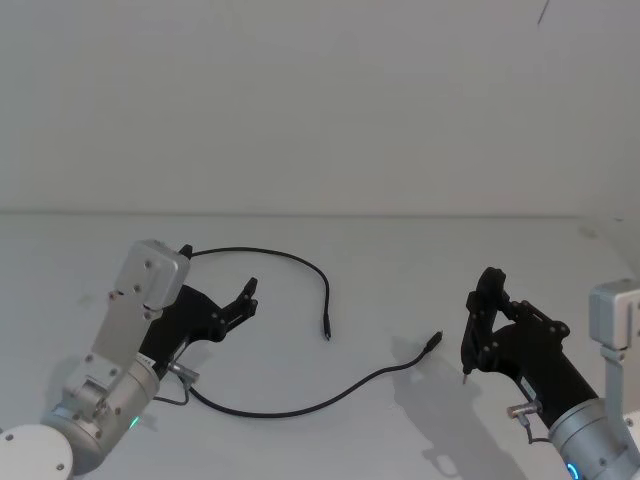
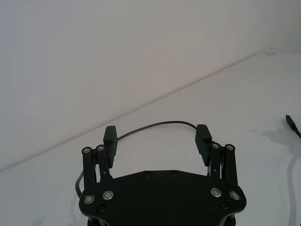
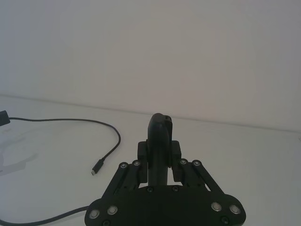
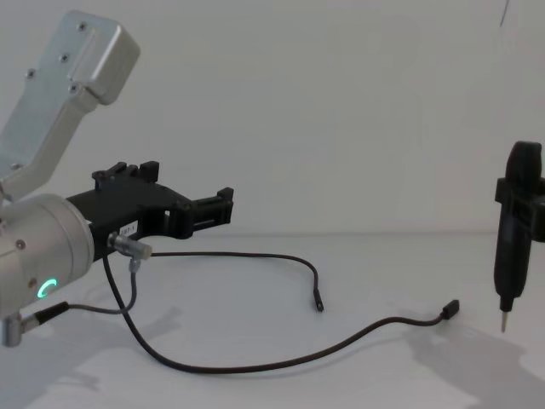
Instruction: Pick up the data cable with the one hand.
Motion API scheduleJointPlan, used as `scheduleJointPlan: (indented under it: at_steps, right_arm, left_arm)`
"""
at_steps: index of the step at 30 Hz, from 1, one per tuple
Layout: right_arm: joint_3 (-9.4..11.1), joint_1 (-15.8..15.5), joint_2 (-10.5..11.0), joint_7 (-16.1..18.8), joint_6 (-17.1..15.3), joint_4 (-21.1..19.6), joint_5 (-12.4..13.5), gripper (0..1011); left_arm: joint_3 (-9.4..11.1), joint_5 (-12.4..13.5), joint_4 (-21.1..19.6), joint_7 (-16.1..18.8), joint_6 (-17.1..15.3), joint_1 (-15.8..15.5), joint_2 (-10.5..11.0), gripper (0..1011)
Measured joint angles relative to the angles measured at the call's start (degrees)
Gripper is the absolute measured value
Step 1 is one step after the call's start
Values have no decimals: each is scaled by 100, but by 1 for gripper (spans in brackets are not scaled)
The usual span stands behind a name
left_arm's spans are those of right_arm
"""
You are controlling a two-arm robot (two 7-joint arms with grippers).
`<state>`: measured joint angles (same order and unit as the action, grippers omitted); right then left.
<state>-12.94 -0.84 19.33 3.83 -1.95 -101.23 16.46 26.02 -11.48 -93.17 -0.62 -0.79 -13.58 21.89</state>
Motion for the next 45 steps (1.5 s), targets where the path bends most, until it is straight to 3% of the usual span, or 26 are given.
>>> scheduleJointPlan:
  at_steps: [23, 36, 45]
  right_arm:
    - [0, 0, 0, 0, 0, 0, 0, 279]
    - [0, 0, 0, 0, 1, 0, 0, 279]
    - [0, 0, 0, 0, 0, 0, 0, 279]
  left_arm:
    - [3, -7, -8, -79, -38, -17, 20, 1001]
    - [5, -299, -252, -844, -364, -78, 376, 1001]
    - [-33, -689, -489, -1654, -796, -184, 710, 1002]
